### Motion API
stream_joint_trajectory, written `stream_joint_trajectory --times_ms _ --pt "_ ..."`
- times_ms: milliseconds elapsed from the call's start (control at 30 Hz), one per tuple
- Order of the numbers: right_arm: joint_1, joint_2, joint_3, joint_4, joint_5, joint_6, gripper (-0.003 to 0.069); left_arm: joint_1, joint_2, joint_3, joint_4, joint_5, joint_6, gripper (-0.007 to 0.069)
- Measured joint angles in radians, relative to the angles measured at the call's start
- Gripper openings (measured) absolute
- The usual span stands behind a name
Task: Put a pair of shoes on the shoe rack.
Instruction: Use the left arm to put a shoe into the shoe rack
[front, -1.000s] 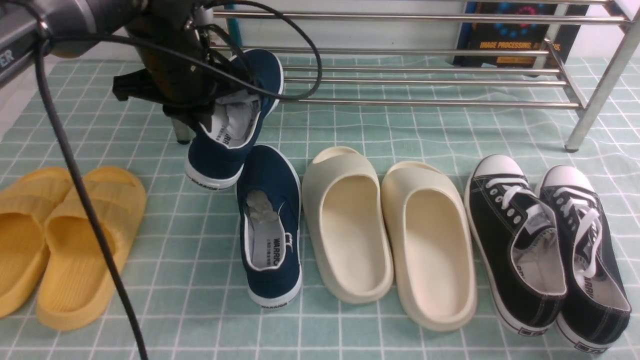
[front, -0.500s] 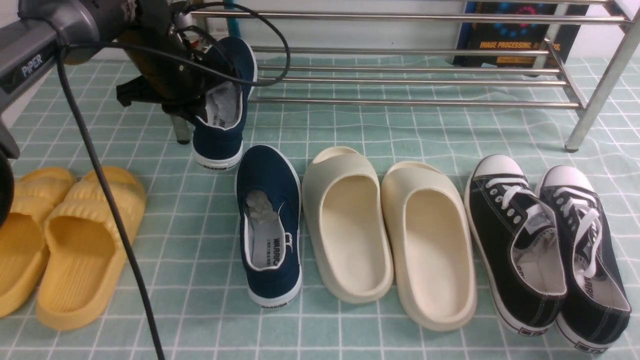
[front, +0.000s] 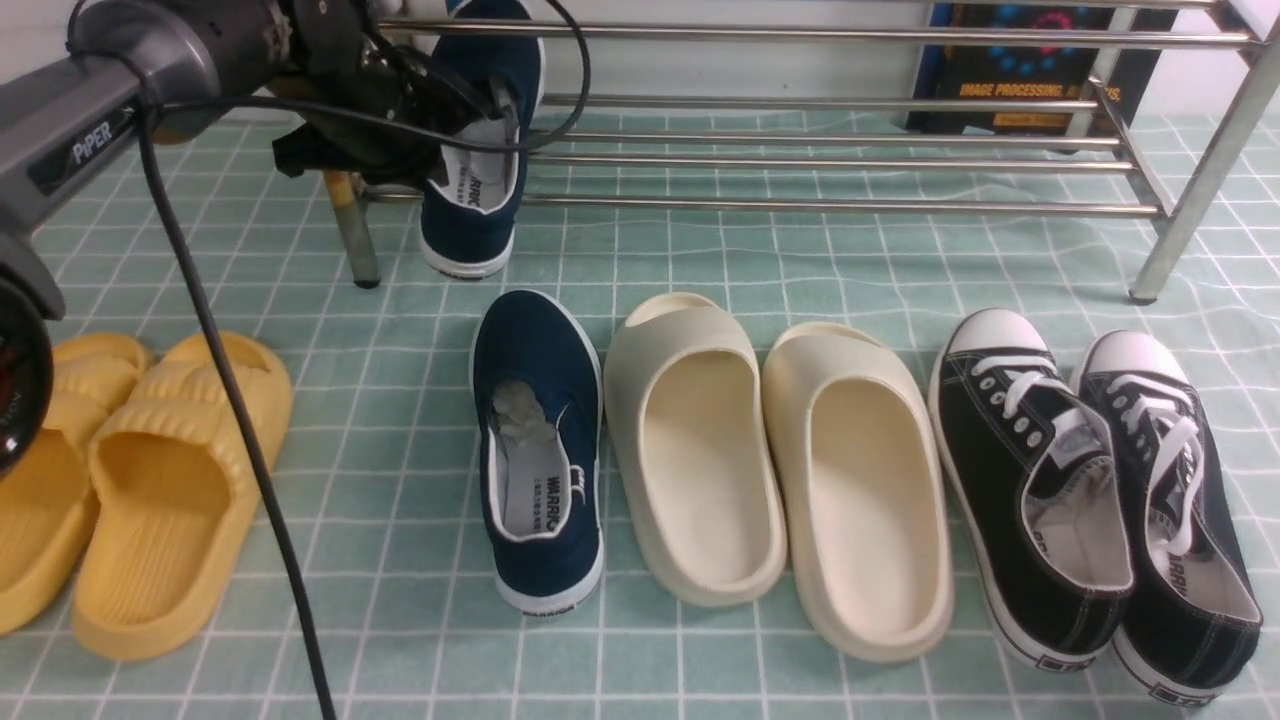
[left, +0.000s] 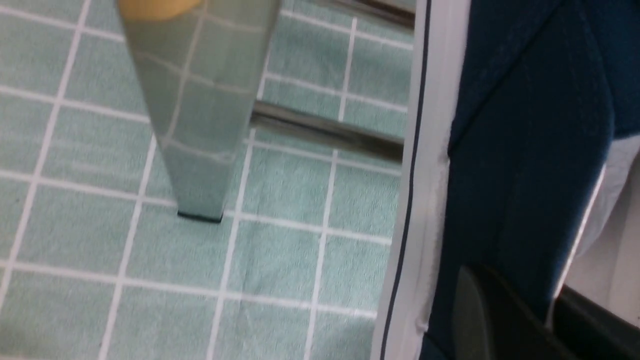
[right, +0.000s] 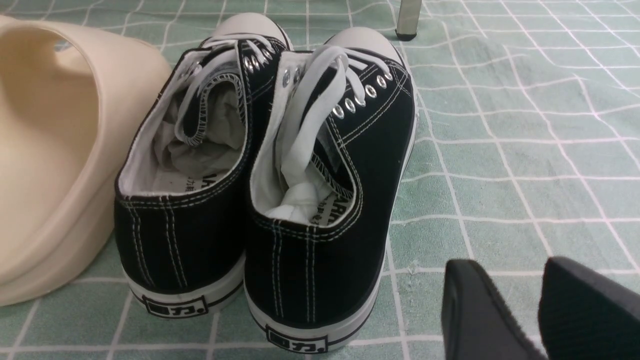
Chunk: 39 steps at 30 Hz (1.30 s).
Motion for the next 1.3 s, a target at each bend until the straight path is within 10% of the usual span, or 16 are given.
stream_joint_trajectory --times_ms 500,1000,1300 --pt "0.000 0.000 0.000 0.000 0.000 0.000 0.0239 0.001 0.047 -0.005 0.020 -0.057 0.036 0.0038" --pt "0.000 0.000 0.000 0.000 0.000 0.000 0.0239 0.000 -0.016 -0.008 0.051 -0.099 0.041 0.0323" --pt "0.000 0.000 0.000 0.000 0.000 0.000 0.0239 -0.009 -0.148 -0.008 0.112 0.094 0.042 0.0151"
